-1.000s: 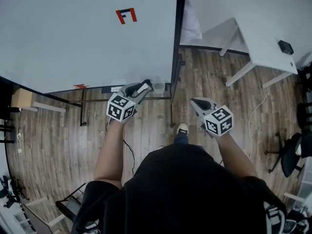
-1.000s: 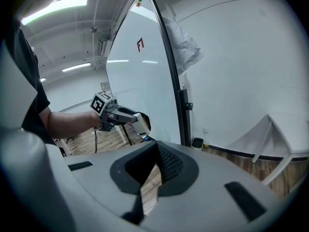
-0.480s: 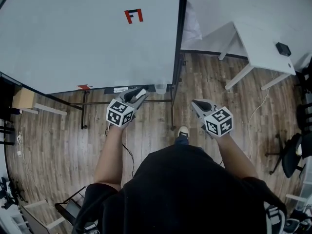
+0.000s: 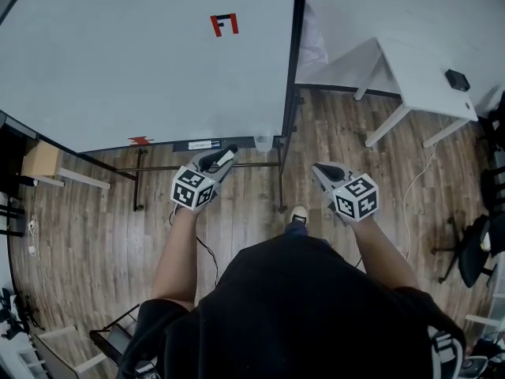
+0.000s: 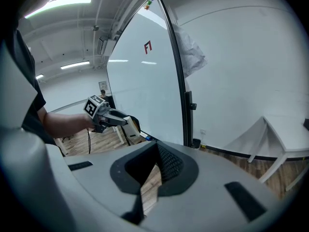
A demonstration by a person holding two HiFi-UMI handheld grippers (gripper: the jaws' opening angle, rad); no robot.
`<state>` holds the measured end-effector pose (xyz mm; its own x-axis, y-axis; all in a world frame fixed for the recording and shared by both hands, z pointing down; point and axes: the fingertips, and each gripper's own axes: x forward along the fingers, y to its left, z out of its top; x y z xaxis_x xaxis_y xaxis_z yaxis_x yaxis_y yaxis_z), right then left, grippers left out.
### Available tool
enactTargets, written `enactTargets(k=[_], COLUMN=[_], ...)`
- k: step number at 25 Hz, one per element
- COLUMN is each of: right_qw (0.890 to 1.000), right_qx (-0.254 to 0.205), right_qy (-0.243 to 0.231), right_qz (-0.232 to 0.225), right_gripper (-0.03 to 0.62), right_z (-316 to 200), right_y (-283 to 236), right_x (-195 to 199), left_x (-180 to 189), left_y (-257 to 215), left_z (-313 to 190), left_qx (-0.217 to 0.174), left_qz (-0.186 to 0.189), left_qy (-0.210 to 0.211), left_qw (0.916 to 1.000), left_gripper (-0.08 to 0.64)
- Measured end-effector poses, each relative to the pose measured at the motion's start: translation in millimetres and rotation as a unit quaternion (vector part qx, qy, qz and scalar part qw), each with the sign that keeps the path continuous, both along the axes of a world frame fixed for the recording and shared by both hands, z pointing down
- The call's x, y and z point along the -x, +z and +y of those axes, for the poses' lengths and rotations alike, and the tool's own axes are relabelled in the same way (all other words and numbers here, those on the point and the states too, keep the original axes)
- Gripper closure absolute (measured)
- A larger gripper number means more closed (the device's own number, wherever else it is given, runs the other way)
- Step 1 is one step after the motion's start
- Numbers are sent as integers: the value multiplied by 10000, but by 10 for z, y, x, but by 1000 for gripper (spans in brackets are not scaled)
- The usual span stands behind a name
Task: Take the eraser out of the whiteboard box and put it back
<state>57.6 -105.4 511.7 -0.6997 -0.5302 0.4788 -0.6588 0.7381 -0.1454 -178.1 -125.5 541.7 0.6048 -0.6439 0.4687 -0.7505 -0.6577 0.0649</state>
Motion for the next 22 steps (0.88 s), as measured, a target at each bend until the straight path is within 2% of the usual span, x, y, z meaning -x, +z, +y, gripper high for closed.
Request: enactTargets(k=[9, 22], right_qw=[10000, 9999], right_qx=[-31, -29], right_qy=[52, 126], right_qz=[15, 61], right_gripper=[597, 597], right_z=[51, 44], right_y=[4, 49], right_x=[-8, -65], left_x=[92, -34], left_y=[36, 49], left_z=[128, 92], left_qx=[38, 21], left_qz=[-8, 94], left_qy=[-50, 14], left_qw=[10000, 10000], left_gripper=[407, 407])
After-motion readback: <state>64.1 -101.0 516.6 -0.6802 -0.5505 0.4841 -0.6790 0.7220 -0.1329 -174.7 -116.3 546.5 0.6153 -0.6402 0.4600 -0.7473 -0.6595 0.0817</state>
